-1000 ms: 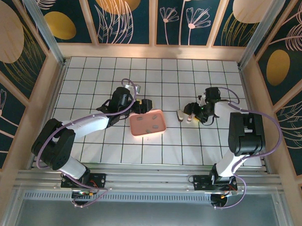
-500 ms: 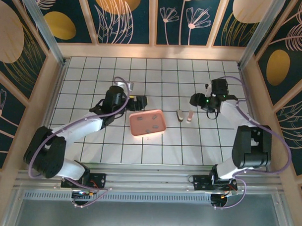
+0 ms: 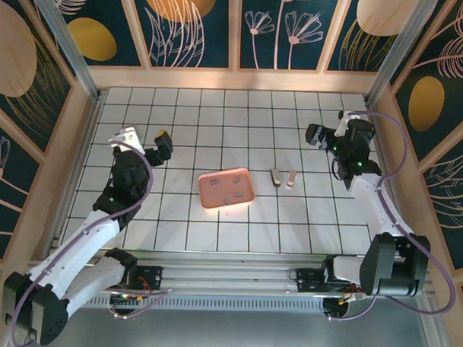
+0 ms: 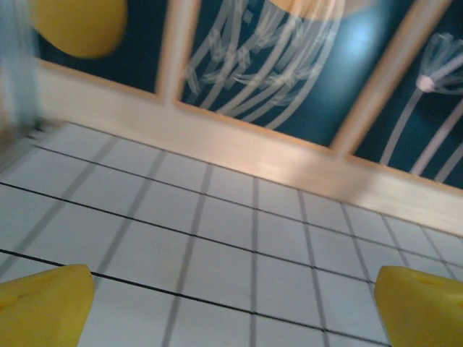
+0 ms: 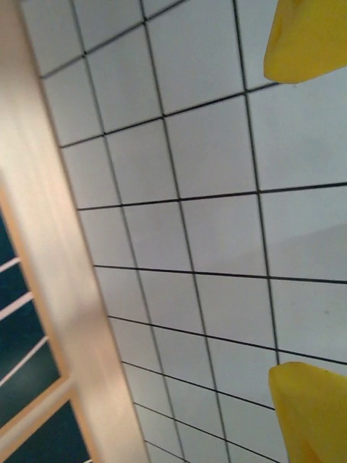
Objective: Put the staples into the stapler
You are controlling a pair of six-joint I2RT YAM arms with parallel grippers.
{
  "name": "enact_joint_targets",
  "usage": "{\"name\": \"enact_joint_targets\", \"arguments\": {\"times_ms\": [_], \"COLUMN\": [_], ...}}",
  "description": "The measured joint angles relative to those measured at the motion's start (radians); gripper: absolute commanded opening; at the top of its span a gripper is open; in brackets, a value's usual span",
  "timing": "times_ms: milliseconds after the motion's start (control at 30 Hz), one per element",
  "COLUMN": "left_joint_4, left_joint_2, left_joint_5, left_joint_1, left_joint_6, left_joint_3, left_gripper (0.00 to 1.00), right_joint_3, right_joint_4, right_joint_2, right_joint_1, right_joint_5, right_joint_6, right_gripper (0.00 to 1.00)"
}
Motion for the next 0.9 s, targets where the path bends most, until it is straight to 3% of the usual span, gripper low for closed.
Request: {"name": "enact_joint_targets", "arguments": {"times_ms": [167, 433, 700, 900], "left_joint_4": [0.114, 0.394, 0.628, 0.821], "left_joint_2": [-0.054, -0.041, 0.064, 0.211], "left_joint_5": [-0.145, -0.261, -0.249, -0.167], "left_joint_1": [0.025, 0.066, 0.144, 0.229], "left_joint_6": [0.081, 0.156, 0.200, 0.242], "left_joint_3": [-0.129, -0.407, -0.526, -0.568], "left_gripper": [0.99, 0.99, 0.99, 0.99], "right_joint_3": [-0.151, -0.355, -0.498, -0.590], "right_joint_4": [0.188, 0.436, 0.704, 0.957], "right_joint_2": [-0.068, -0.040, 0.094, 0.217], "right_joint_1": [-0.004, -0.053, -0.086, -0.096], "right_joint_5": [0.079, 0.193, 0.220, 0.186], "right_joint_6": [-0.044, -0.077, -0.076, -0.067], "right_gripper": [0.99, 0.99, 0.99, 0.99]}}
